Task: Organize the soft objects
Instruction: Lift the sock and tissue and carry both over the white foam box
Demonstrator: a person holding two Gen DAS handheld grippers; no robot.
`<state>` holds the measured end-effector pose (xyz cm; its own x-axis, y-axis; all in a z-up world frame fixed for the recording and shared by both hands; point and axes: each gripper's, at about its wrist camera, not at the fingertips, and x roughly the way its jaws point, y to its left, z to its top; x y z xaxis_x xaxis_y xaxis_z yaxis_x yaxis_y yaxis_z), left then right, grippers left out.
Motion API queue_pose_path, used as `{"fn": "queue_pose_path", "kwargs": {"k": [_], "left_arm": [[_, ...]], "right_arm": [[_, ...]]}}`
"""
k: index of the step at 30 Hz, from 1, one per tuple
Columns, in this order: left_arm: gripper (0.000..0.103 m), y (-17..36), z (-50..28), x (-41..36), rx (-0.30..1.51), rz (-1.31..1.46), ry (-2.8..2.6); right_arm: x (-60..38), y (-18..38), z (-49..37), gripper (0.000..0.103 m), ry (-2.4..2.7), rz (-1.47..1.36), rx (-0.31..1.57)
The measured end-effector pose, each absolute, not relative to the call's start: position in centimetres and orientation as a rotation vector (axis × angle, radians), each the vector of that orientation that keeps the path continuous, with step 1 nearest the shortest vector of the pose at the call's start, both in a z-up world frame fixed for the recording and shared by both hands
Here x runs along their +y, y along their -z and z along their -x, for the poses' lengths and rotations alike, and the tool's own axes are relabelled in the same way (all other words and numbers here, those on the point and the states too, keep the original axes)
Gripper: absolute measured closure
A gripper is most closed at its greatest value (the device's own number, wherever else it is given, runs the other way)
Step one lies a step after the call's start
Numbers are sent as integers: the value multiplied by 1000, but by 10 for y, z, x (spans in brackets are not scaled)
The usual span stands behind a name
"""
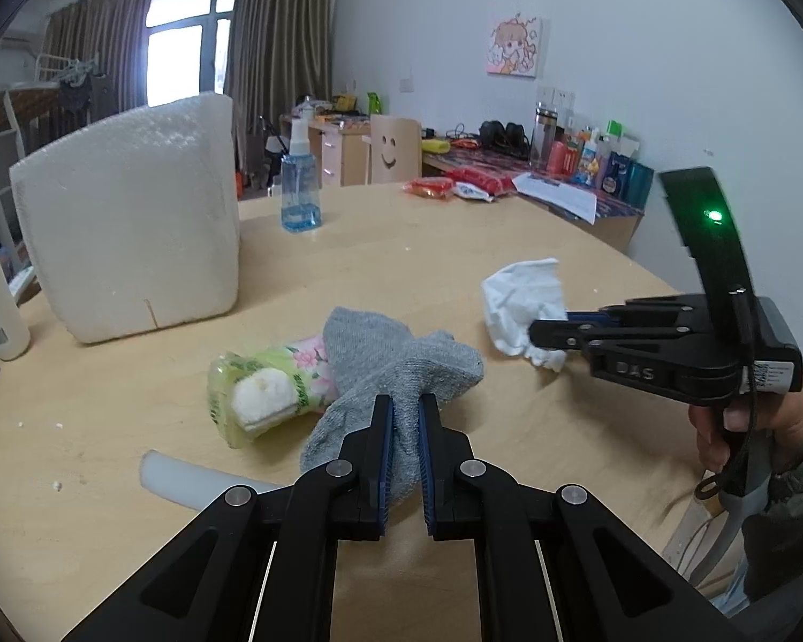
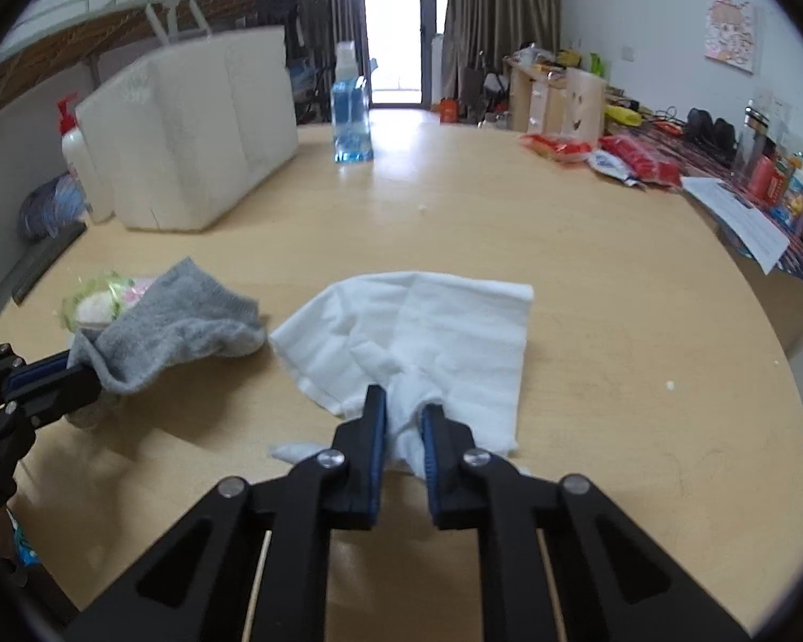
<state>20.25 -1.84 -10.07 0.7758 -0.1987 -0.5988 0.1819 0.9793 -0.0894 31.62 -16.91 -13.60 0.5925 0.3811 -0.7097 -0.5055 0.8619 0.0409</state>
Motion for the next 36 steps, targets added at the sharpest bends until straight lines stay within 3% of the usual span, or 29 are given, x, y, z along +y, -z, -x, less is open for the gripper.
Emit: {"fn": "queue_pose_path", "kwargs": {"k": [36], "left_arm": [[93, 37, -145, -6, 442, 21, 172]], "right_arm": [[-202, 62, -232, 87, -542, 62, 469]]}}
